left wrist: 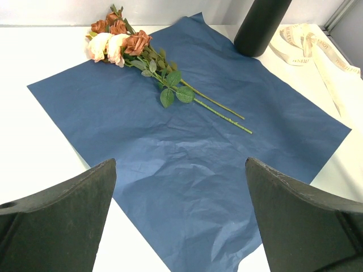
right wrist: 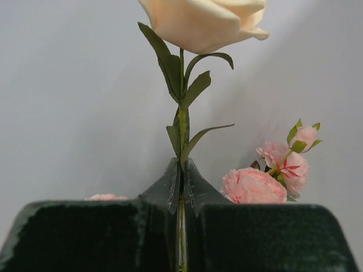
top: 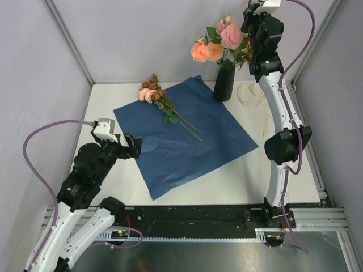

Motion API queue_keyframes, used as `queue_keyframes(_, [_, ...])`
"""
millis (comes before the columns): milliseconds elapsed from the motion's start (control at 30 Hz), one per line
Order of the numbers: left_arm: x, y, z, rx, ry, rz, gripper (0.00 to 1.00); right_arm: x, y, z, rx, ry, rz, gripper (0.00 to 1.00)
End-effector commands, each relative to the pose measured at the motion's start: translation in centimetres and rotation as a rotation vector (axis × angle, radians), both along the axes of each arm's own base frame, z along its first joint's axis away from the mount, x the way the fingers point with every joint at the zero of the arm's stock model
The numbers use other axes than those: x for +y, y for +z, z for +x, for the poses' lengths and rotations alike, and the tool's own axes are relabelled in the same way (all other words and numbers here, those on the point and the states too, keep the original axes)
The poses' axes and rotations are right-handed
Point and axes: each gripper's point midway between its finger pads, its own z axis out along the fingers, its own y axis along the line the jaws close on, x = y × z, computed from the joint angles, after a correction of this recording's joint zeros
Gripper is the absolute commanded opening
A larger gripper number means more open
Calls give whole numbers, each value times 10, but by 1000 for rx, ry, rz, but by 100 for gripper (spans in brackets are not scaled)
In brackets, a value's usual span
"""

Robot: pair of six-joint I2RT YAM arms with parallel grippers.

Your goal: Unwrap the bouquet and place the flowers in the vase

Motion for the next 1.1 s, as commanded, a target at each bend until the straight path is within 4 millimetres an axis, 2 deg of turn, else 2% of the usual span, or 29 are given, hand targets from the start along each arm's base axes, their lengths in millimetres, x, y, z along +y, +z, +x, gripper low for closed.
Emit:
queue_keyframes(0, [0, 5, 2, -26, 0, 5, 100, -6, 48, -33, -67, 19, 35, 0])
queue_keyframes(633, [-1, 3, 2, -21, -4, 3, 100, -19, 79, -76, -76, -19, -35, 0])
queue_keyframes(833, [-1, 3, 2, -19, -2, 4, 100, -22, 87, -80, -99, -32, -51, 0])
queue_keyframes(1067, [-1, 3, 2, -18, 0, 3, 100, -19, 81, -74, -87, -27, -59, 0])
